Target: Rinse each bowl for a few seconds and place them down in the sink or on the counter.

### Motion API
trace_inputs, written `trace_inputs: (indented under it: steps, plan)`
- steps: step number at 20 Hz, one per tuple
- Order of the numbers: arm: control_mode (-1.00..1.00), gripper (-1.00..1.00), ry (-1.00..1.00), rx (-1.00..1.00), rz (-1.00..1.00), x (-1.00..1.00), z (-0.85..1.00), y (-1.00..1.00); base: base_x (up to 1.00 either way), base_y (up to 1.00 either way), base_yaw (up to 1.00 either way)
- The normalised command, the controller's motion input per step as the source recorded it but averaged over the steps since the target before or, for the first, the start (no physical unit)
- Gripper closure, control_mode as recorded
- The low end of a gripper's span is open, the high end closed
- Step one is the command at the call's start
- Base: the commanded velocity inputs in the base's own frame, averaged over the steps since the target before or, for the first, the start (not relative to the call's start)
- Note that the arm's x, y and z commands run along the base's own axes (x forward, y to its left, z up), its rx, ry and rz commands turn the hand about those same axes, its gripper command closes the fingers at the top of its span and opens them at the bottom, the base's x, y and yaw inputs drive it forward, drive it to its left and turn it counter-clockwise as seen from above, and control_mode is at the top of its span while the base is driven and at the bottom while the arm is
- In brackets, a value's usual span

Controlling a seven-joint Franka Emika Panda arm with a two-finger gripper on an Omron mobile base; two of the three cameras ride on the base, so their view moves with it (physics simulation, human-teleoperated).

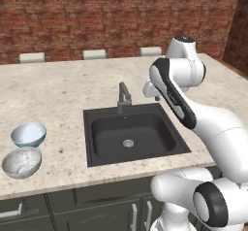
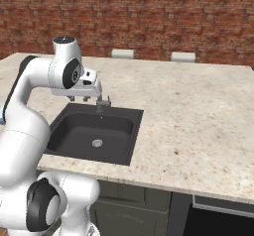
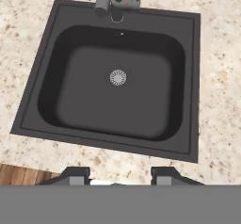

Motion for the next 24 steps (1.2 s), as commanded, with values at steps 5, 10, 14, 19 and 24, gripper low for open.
trace_inputs:
  steps: [5,10,14,19,24]
  plan:
    - [-1.0,-1.0,-0.07,-0.02,0.0,-0.14,0.0,0.0,0.0,0.0,0.0]
    - [-1.0,-1.0,-0.13,-0.02,-0.02,-0.46,0.01,0.0,0.0,0.0,0.0]
    - [-1.0,-1.0,-0.11,-0.01,-0.01,-0.49,0.0,0.0,0.0,0.0,0.0]
    - [-1.0,-1.0,-0.05,0.0,-0.02,-0.45,0.0,-0.03,0.0,0.0,0.0]
    - [-1.0,-1.0,-0.11,-0.01,0.01,-0.19,0.0,-0.2,0.0,0.0,0.0]
